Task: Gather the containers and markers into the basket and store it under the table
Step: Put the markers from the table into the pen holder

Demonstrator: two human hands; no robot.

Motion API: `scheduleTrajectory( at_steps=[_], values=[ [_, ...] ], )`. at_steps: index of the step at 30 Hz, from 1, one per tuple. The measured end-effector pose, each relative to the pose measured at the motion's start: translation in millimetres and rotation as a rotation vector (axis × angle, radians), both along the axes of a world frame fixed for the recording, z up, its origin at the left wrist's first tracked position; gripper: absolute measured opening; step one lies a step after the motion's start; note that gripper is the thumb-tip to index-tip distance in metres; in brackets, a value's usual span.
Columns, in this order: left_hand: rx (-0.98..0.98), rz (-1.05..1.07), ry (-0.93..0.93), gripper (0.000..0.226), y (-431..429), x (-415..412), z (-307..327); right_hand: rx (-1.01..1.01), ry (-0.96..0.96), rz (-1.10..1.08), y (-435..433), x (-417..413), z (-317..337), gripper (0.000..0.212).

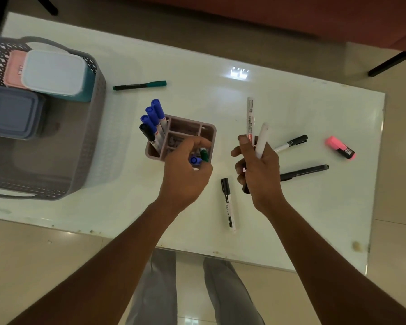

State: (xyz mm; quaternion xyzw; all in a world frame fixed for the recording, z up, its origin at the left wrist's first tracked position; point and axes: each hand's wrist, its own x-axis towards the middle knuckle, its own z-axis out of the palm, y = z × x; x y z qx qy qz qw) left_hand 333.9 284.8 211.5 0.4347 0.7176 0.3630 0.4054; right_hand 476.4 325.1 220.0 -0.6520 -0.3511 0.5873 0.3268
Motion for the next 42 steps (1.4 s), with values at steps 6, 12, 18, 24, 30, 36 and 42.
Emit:
scheduleTrajectory(
  at_steps=[6, 12, 18, 24, 30, 36, 42],
  values=[
    [-0.005, -0.253, 0.156, 0.05, -14.8, 1.6, -11.9, 0.005, 0.003, 0.196, 15.6, -5.4, 12.2, 0.018],
    [0.174, -0.245, 0.383, 0.026, -6.4, 1.7, -16.4, 0.14, -0.342, 0.492, 41.6, -5.0, 37.6, 0.025],
    [0.278, -0.087, 0.399, 0.042, 6.9, -2.3, 9.8, 0.387, -0.708, 0.675, 57.0, -4.3, 76.9, 0.019],
    [0.215, -0.135, 0.36, 0.027, -6.7, -2.5, 1.3, 0.435, -0.934, 0.797, 61.0, -18.7, 84.5, 0.015],
    [0.208, -0.087, 0.281, 0.02, -9.8, 6.7, -2.8, 0.426, -1.003, 0.941, 60.1, -40.7, 58.3, 0.017],
    [0.198, -0.084, 0.243, 0.029, -18.0, 11.7, -5.5, 0.347, -0.869, 0.901, 60.2, -40.9, 46.2, 0.031],
    [0.218, -0.005, 0.162, 0.047, -23.1, 8.7, -9.2, 0.055, -0.322, 0.294, 48.5, -29.2, 54.5, 0.018]
  ],
)
